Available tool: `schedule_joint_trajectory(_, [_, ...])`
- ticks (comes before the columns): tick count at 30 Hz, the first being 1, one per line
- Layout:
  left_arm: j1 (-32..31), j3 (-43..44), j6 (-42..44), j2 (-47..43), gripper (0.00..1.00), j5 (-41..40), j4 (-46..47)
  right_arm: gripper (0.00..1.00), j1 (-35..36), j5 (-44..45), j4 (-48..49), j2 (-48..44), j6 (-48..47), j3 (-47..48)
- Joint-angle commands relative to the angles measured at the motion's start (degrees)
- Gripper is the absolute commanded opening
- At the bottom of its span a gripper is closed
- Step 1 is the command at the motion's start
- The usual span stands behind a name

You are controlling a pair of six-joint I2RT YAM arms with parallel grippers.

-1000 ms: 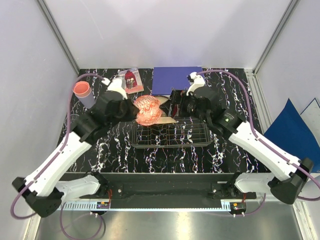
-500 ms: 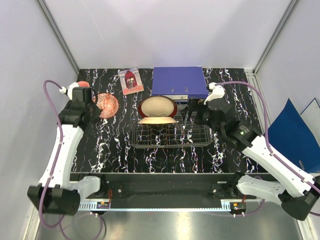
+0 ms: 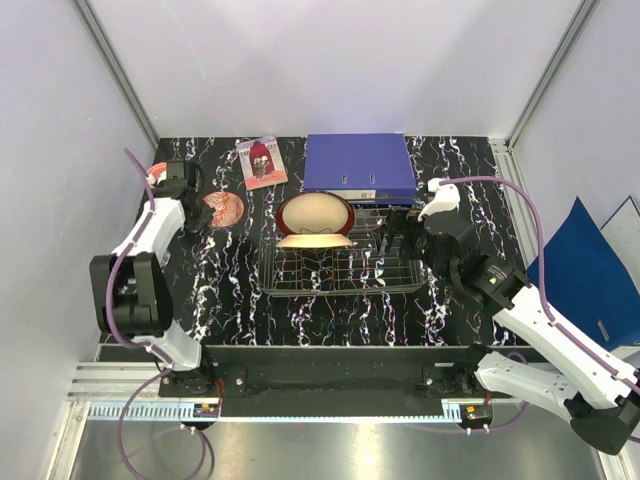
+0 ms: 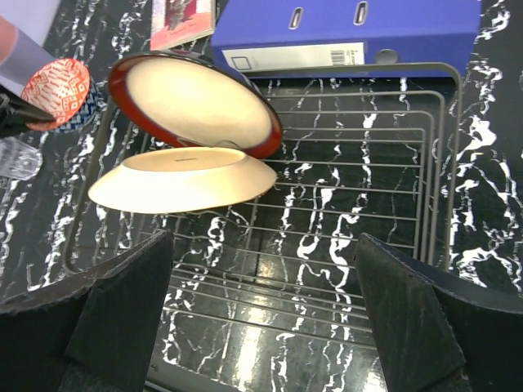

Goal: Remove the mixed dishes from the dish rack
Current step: Place the bowl at the center of the board.

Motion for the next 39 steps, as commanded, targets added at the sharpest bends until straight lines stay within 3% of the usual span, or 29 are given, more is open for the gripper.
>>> schedule_joint_trajectory(1, [0.64, 5.84, -0.31, 4.33, 0.0, 3.0, 9.16, 0.99, 0.06, 2.77, 0.68, -0.42, -1.98, -0.04])
schedule_joint_trajectory(8, [2.4, 8.22, -1.19, 13.38, 0.0, 4.67, 9.78, 0.99, 0.06, 2.77, 0.68, 1.25, -1.98, -0.13])
schedule_joint_trajectory(16, [2.67, 8.4, -0.23, 16.29, 0.0, 4.49, 9.95, 0.99, 0.06, 2.95, 0.94, 2.49, -2.07, 0.14])
schedule_joint_trajectory(19, [2.58, 7.78, 0.56, 15.5, 0.12, 4.84, 10.04, 0.99, 0.06, 2.86, 1.29, 2.75, -1.98, 0.14])
schedule_joint_trajectory(23, [2.66, 6.64, 1.18, 12.43, 0.41, 5.98, 9.95, 0.99, 0.06, 2.51, 1.47, 3.19, -1.8, -0.12])
schedule_joint_trajectory(27, [2.58, 4.8, 1.01, 8.74, 0.62, 7.47, 9.78, 0.99, 0.06, 2.07, 1.99, 3.37, -1.54, -0.13])
schedule_joint_trajectory(33, [2.49, 3.91, 0.3, 2.33, 0.83, 8.53, 7.85, 0.99, 0.06, 2.07, 2.26, 3.72, -1.28, 0.49])
schedule_joint_trajectory(39, [-0.48, 6.45, 0.04, -8.57, 0.92, 8.53, 5.04, 0.98, 0.06, 3.55, 2.35, 4.42, -1.1, 1.72])
